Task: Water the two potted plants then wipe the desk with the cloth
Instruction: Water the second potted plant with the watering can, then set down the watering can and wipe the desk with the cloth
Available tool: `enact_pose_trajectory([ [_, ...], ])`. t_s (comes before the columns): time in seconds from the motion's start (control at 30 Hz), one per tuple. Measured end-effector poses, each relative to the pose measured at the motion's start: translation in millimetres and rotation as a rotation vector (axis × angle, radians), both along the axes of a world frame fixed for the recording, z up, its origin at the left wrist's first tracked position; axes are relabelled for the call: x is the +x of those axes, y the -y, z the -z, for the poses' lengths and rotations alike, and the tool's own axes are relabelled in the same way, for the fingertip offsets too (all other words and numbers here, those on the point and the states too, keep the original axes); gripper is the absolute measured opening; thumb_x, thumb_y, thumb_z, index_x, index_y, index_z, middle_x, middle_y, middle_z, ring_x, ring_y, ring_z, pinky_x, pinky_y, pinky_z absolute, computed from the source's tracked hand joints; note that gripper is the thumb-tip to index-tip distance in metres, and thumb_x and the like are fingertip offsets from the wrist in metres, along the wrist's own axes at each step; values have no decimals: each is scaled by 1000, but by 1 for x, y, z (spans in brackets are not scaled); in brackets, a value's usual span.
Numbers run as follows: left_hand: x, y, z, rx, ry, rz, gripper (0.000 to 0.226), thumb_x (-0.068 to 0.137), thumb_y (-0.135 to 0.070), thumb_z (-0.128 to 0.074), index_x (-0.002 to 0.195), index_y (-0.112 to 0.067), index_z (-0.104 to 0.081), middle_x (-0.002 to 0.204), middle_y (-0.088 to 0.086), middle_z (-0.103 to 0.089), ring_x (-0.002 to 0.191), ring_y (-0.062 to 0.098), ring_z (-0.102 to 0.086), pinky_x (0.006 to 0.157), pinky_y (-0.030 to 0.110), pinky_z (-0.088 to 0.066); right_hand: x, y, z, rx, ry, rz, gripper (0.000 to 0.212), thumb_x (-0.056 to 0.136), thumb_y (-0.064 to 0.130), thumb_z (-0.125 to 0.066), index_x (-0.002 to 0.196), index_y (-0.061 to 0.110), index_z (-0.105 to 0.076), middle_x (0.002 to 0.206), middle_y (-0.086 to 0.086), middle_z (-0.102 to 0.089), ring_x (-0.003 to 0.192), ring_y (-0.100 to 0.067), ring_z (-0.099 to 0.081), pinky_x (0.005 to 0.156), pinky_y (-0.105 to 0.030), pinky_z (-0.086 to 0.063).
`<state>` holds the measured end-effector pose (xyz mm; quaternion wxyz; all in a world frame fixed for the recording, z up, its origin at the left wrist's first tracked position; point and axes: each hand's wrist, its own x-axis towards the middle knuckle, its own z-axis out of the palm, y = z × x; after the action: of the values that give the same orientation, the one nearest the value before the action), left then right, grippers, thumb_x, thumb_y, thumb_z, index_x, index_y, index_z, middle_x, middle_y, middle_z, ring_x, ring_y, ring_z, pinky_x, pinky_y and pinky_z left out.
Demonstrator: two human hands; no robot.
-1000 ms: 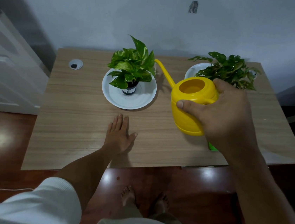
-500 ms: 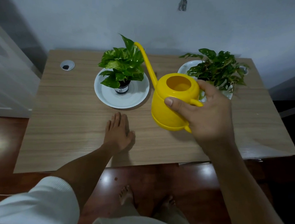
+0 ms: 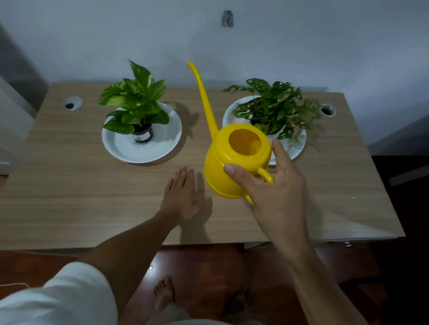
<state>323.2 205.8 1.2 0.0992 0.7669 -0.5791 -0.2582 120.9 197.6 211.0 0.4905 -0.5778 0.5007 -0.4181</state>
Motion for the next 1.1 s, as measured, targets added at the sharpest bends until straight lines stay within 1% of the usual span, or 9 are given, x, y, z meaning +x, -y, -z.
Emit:
enact_pose_trajectory([
  [0.1,-43,16,-4,24,16,57,85,96,-42,-48,164,-17,-4,173,9,-1,160,25,2,128,46,-7,-45,11,15,-11,-30,-7,62,78,28,-94,133,23,-66,110,14,-79,100,0,-73,85,-24,-60],
  [0.17,-74,28,-8,24,19,99,89,88,-54,-39,164,-19,-8,173,7,-6,160,24,-3,128,46,-13,-81,20,23,-20,-33,2,70,78,30,-94,141,21,-65,120,9,-78,111,-7,-73,95,-31,-61],
  [0.27,-118,45,-11,-6,-16,116,97,79,-67,-27,162,-17,-19,170,11,-20,159,28,-14,126,47,-23,-135,31,33,-8,-15,24,63,79,25,-93,136,24,-66,119,10,-78,110,-8,-73,97,-35,-61],
  [0.4,-180,68,-22,12,-16,144,83,96,-53,-53,162,-15,-20,170,12,-17,158,28,-16,127,41,-18,-197,45,48,3,-78,76,63,80,27,-92,136,23,-65,118,10,-78,110,-7,-73,97,-34,-60],
  [0.63,-255,106,-15,27,-18,270,88,97,-47,-58,162,-9,-14,172,14,-8,160,28,-6,129,42,-12,-263,66,79,36,-162,216,68,81,34,-91,142,25,-62,121,13,-75,111,2,-69,93,-18,-55],
  [0.83,-292,134,4,11,12,395,99,92,-57,-57,163,-13,-4,173,9,-3,161,24,-1,129,41,-4,-288,92,115,78,-181,300,66,83,37,-89,141,27,-60,120,12,-74,110,-2,-69,96,-32,-57],
  [0.93,-301,144,18,-39,54,439,104,83,-69,-39,163,-11,-6,172,10,-7,160,27,-6,129,43,-8,-293,109,132,112,-184,323,76,83,43,-88,149,26,-55,126,10,-73,116,-7,-69,101,-39,-58],
  [1.03,-308,155,30,-45,36,458,106,79,-73,-25,163,-11,-7,173,7,-3,160,26,-2,130,43,-6,-297,127,150,133,-180,329,76,83,43,-88,148,23,-55,125,8,-74,116,-8,-69,101,-41,-57],
  [1.1,-310,161,38,-24,29,463,103,83,-73,-29,163,-12,-6,173,6,1,160,25,3,129,41,-1,-298,139,159,151,-170,337,79,83,42,-89,150,22,-53,127,8,-74,117,-8,-69,103,-38,-56],
])
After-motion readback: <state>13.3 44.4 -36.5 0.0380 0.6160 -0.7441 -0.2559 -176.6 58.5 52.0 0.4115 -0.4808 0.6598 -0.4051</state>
